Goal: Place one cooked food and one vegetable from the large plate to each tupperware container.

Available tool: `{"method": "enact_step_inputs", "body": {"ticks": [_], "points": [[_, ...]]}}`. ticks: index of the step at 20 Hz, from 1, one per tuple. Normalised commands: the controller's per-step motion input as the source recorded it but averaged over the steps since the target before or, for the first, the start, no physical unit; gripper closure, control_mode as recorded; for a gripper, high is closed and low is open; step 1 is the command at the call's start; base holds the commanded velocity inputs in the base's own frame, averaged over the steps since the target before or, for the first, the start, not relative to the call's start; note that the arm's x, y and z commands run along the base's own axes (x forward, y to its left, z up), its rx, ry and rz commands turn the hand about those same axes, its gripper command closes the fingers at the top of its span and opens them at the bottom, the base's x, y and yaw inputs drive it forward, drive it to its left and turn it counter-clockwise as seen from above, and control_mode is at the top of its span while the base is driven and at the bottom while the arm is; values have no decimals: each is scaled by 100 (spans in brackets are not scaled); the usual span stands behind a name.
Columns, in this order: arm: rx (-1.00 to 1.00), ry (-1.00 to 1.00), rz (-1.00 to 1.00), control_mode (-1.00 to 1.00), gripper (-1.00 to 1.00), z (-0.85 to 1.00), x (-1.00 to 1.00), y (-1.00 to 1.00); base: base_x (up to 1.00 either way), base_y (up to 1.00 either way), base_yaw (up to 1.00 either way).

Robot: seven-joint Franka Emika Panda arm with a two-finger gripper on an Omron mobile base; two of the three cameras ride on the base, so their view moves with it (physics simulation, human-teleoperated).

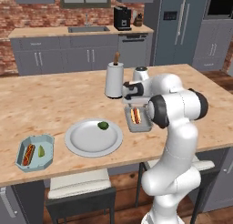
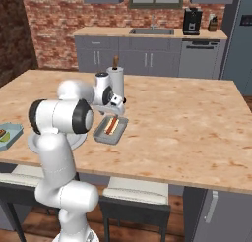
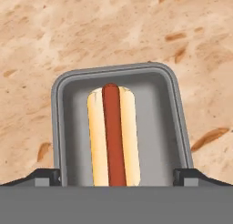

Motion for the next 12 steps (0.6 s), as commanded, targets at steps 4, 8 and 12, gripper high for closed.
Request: {"method": "enact_step_inputs", "body": {"ticks": [4,8,12], "points": [[2,7,0,-100,-100,46,-41,38,0,0,0],[2,12,0,-100,-100,13,-45,52,0,0,0],[5,9,-2,-100,-100,0,-64,59,0,0,0]]}}
